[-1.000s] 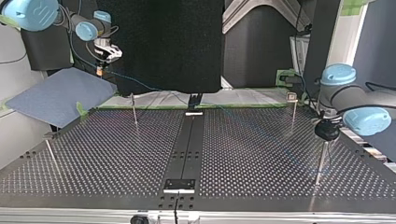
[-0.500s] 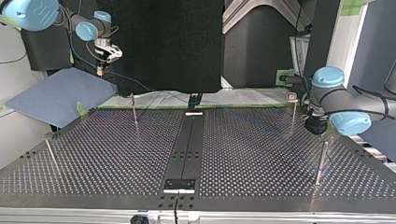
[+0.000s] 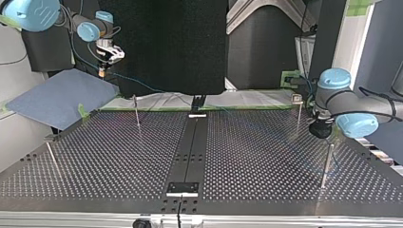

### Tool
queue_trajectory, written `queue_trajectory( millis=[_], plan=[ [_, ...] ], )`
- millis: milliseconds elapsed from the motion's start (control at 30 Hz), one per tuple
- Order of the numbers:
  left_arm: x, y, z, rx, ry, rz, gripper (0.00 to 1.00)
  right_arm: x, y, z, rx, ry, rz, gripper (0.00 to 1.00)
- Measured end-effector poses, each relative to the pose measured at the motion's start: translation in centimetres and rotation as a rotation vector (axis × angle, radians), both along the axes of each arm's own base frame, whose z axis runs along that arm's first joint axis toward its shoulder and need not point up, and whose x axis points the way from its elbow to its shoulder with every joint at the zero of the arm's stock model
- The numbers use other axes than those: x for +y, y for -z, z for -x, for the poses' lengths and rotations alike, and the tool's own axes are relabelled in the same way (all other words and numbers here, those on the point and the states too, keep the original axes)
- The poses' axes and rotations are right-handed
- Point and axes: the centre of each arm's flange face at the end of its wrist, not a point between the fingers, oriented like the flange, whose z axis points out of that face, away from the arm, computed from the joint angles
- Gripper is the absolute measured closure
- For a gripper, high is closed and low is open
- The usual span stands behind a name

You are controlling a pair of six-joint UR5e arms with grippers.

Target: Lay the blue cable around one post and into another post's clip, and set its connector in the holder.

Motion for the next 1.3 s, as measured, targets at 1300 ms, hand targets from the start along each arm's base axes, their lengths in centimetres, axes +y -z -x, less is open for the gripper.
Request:
queue_trajectory(
  millis=[1300],
  plan=[
    [1.9,-1.7,1.0,-0.193,-0.065,0.318,0.02,0.0,0.0,0.0,0.001,-0.001,-0.003,1.0]
  ],
)
